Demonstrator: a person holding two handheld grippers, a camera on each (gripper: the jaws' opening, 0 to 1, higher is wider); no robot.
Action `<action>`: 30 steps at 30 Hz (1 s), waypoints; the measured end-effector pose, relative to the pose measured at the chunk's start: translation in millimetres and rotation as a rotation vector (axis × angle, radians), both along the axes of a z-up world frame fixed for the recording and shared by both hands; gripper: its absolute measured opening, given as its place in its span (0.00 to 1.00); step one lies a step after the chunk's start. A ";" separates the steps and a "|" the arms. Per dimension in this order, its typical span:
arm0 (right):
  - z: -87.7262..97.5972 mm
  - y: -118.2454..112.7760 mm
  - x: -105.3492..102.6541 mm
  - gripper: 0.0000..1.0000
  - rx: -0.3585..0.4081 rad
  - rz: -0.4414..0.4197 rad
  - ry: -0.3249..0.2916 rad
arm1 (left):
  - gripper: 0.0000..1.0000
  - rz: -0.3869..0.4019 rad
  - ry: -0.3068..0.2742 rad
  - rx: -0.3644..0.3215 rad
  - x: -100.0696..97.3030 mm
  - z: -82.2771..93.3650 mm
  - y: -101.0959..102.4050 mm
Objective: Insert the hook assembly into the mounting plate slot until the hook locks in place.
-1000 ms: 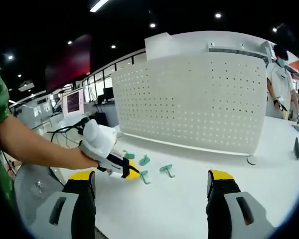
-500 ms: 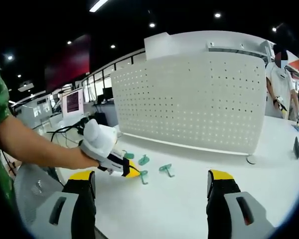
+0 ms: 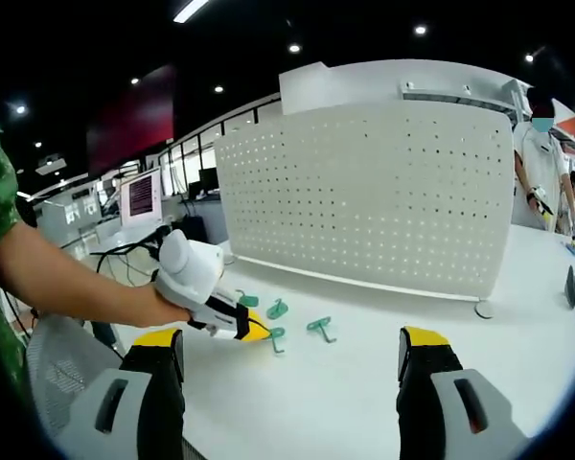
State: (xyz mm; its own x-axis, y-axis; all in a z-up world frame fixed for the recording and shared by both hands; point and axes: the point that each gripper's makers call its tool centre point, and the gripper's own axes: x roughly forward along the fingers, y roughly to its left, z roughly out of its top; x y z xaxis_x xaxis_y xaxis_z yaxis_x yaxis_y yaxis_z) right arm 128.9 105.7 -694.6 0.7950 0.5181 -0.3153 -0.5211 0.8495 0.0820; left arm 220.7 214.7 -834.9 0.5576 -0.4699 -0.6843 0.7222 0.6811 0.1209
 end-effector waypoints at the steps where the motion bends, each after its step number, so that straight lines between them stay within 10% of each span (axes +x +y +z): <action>1: 0.3 0.4 0.2 0.95 0.001 0.001 0.000 | 0.02 0.000 -0.001 0.003 -0.3 0.2 0.2; 30: 7.0 3.4 0.7 0.91 0.007 0.001 -0.016 | 0.02 0.033 -0.038 -0.126 -6.1 32.3 -10.0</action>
State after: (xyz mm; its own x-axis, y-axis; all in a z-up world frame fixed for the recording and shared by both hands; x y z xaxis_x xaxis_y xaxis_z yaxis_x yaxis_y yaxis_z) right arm 129.6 109.1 -687.6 0.7997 0.5207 -0.2989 -0.5230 0.8486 0.0790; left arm 214.6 204.8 -802.6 0.5986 -0.5320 -0.5989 0.6958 0.7157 0.0597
